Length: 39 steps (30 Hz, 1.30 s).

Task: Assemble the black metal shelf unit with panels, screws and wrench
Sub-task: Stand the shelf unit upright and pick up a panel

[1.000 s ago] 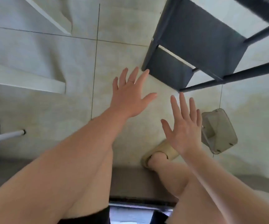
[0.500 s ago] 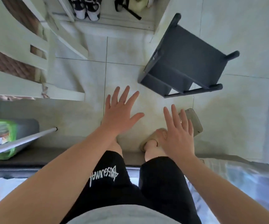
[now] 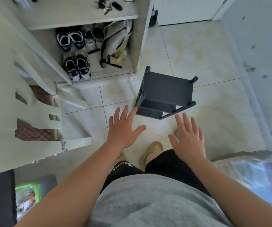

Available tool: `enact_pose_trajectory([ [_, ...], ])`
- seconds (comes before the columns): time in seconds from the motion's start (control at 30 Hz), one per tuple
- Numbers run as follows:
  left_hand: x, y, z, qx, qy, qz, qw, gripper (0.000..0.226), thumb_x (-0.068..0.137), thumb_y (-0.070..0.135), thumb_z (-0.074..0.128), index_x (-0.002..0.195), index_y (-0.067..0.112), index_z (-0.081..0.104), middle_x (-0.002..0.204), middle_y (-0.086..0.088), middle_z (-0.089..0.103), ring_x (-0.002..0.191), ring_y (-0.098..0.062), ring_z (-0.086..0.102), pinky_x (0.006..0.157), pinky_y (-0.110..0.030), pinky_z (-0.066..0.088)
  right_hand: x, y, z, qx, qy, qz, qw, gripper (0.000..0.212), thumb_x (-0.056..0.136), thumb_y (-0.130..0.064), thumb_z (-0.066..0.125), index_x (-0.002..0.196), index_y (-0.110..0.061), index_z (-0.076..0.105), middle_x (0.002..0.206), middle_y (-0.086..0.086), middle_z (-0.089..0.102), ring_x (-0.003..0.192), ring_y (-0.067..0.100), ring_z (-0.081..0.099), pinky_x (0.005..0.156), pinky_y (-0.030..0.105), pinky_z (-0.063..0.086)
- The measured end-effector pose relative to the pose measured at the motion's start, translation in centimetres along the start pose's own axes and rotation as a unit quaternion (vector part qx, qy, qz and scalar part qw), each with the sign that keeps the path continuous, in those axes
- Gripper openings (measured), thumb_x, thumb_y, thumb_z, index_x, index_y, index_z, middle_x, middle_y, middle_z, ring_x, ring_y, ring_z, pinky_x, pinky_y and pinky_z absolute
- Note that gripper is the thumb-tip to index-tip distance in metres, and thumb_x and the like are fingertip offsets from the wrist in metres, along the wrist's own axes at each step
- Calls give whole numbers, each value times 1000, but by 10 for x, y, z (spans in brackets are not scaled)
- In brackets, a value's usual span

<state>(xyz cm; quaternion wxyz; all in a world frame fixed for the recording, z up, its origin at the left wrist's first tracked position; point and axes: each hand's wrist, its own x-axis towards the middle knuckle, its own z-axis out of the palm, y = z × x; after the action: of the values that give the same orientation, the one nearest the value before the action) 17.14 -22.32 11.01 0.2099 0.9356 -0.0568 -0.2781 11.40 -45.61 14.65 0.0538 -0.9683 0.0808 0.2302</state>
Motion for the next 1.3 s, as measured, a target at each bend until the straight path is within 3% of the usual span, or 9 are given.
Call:
enact_pose_trajectory([
  [0.23, 53, 43, -11, 8, -26, -26, 999, 77, 94, 70, 34, 158, 38, 6, 168, 2, -1, 153, -25, -8, 123, -52, 4, 49, 42, -14, 56, 0, 25, 998, 73, 102, -54, 37, 160, -35, -4, 170, -6, -10, 156, 26, -8, 126, 49, 6],
  [0.63, 166, 101, -8, 3, -74, -155, 985, 76, 95, 65, 40, 158, 34, 11, 167, 0, 8, 153, -29, 1, 120, -54, 13, 186, 129, -44, 38, -82, -48, 995, 73, 103, -52, 38, 161, -31, -1, 170, -2, -5, 156, 29, -4, 126, 50, 9],
  [0.8, 202, 102, -3, -70, -62, -209, 973, 75, 92, 62, 48, 155, 30, 21, 159, 0, 31, 147, -32, 21, 115, -55, 27, 220, 142, -31, 86, -153, -20, 984, 74, 103, -50, 41, 161, -31, -1, 170, -3, 2, 156, 28, 0, 124, 51, 12],
  [0.87, 218, 101, 1, -147, -51, -255, 954, 75, 94, 56, 52, 156, 27, 22, 158, -2, 34, 146, -31, 26, 114, -52, 28, 235, 144, -25, 137, -185, 13, 973, 74, 103, -45, 45, 161, -29, 2, 169, -1, 13, 155, 27, 10, 122, 51, 19],
  [0.97, 247, 95, 11, -259, -41, -331, 906, 77, 95, 56, 52, 157, 27, 16, 161, -3, 29, 145, -32, 31, 114, -50, 32, 262, 146, -13, 242, -226, 86, 940, 77, 101, -39, 52, 162, -29, 6, 159, 5, 36, 140, 34, 41, 112, 54, 39],
  [1.03, 265, 90, 19, -287, -43, -366, 884, 76, 96, 56, 51, 157, 26, 16, 161, -4, 28, 144, -31, 34, 112, -48, 35, 277, 147, -5, 277, -219, 123, 927, 77, 99, -36, 53, 161, -29, 8, 155, 7, 41, 130, 35, 51, 104, 48, 45],
  [1.17, 294, 76, 31, -297, -53, -375, 877, 66, 97, 54, 50, 151, 22, 30, 149, -3, 44, 127, -26, 49, 102, -41, 44, 305, 147, 4, 316, -194, 186, 910, 72, 100, -27, 53, 160, -17, 15, 152, 11, 38, 121, 37, 53, 83, 37, 44],
  [1.23, 305, 68, 36, -298, -68, -370, 877, 58, 96, 54, 51, 141, 20, 41, 136, -3, 54, 114, -23, 56, 95, -39, 52, 314, 146, 9, 383, -202, 248, 867, 63, 99, -24, 53, 155, -15, 27, 132, 10, 53, 98, 41, 62, 70, 44, 50],
  [1.3, 312, 62, 38, -292, -84, -365, 880, 49, 96, 53, 50, 130, 17, 49, 122, -4, 59, 102, -22, 60, 78, -35, 57, 321, 143, 16, 437, -202, 292, 826, 55, 99, -24, 55, 150, -16, 36, 110, 6, 60, 82, 37, 61, 65, 45, 50],
])
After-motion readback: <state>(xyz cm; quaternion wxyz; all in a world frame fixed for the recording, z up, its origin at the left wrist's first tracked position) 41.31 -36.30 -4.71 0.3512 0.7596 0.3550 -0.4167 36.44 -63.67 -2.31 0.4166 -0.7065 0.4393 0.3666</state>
